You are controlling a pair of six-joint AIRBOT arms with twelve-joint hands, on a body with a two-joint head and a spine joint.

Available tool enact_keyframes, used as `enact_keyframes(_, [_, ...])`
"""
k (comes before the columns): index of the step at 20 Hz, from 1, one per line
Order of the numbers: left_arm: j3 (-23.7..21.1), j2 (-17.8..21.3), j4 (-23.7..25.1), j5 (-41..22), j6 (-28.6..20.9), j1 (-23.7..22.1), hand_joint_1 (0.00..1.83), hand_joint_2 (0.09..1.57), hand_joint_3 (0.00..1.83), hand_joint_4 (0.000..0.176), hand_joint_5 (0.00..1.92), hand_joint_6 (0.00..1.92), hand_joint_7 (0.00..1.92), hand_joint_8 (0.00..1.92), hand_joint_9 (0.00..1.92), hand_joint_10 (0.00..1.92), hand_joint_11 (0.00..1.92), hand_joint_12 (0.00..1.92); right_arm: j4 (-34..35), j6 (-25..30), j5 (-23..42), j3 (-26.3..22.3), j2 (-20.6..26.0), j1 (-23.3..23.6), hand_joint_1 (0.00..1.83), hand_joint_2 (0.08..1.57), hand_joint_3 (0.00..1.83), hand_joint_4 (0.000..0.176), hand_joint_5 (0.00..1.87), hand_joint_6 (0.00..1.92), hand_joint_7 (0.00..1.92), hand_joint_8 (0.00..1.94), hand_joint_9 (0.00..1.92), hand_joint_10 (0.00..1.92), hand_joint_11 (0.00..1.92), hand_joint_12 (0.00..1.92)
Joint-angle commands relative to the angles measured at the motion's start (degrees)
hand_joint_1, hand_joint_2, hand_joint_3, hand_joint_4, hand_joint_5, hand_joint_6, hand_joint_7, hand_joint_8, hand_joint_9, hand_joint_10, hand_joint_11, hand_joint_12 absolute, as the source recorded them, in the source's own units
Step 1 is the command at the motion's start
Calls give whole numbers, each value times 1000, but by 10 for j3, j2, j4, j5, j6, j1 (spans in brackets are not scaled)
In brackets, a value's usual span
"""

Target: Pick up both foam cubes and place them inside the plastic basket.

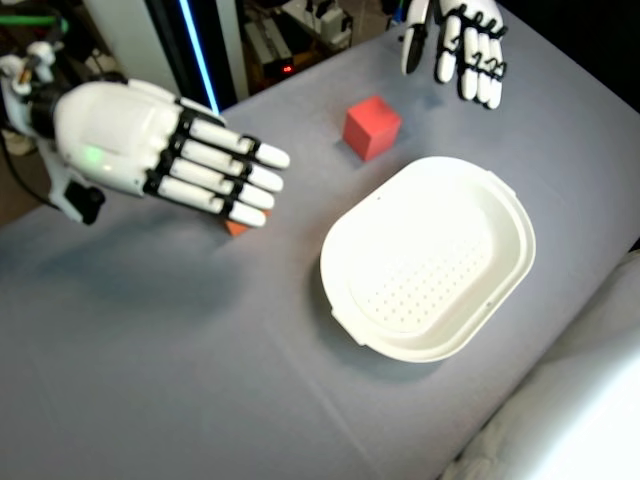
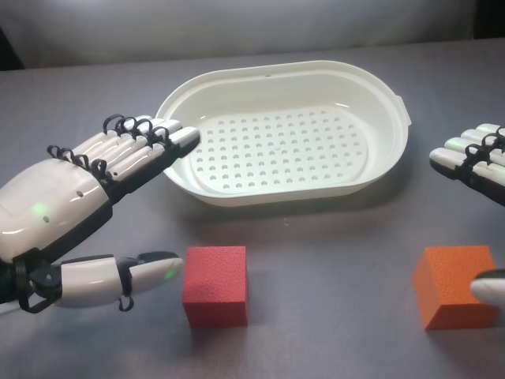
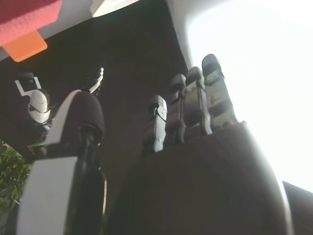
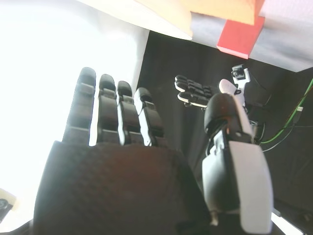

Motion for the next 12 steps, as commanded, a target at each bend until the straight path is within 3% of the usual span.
enact_keyframes(1, [3, -1, 0, -64, -3, -8, 447, 1123, 33, 34, 0, 0, 0, 0, 0, 0, 0, 0, 3, 0, 63, -1, 3, 2, 417, 1176, 10, 0, 0, 0, 0, 0, 0, 0, 0, 0])
enact_keyframes(3, [4, -2, 2, -61, -4, -10, 474, 1103, 17, 25, 0, 0, 0, 0, 0, 0, 0, 0, 3, 0, 60, -2, 3, 1, 436, 1147, 0, 0, 0, 0, 0, 0, 0, 0, 0, 0])
enact_keyframes(5, [3, -5, 8, -58, -11, -10, 492, 1088, 7, 30, 0, 0, 0, 0, 0, 0, 0, 0, 0, 5, 59, -6, 3, 0, 465, 1109, 0, 0, 0, 0, 0, 0, 0, 0, 0, 0])
enact_keyframes(7, [-1, -8, 27, -45, -23, -10, 557, 1041, 0, 67, 0, 0, 0, 0, 0, 0, 0, 0, -12, 21, 53, -7, 3, -4, 491, 1085, 0, 0, 0, 0, 0, 0, 0, 0, 0, 0])
enact_keyframes(9, [-1, -17, 48, -23, -38, -10, 544, 1032, 0, 47, 0, 0, 0, 0, 0, 0, 0, 0, -17, 26, 38, -7, 0, -5, 496, 1070, 0, 0, 0, 0, 0, 0, 0, 0, 0, 0])
enact_keyframes(10, [3, -26, 57, -6, -47, -10, 551, 1028, 0, 56, 0, 0, 0, 0, 0, 0, 0, 0, -17, 26, 28, -5, -5, -6, 508, 1063, 0, 0, 0, 0, 0, 0, 0, 0, 0, 0])
enact_keyframes(12, [14, -47, 73, 23, -65, -10, 558, 1017, 0, 48, 0, 0, 0, 0, 31, 12, 78, 37, -16, 26, 7, 2, -17, -8, 564, 1043, 0, 0, 0, 0, 0, 0, 0, 0, 0, 0])
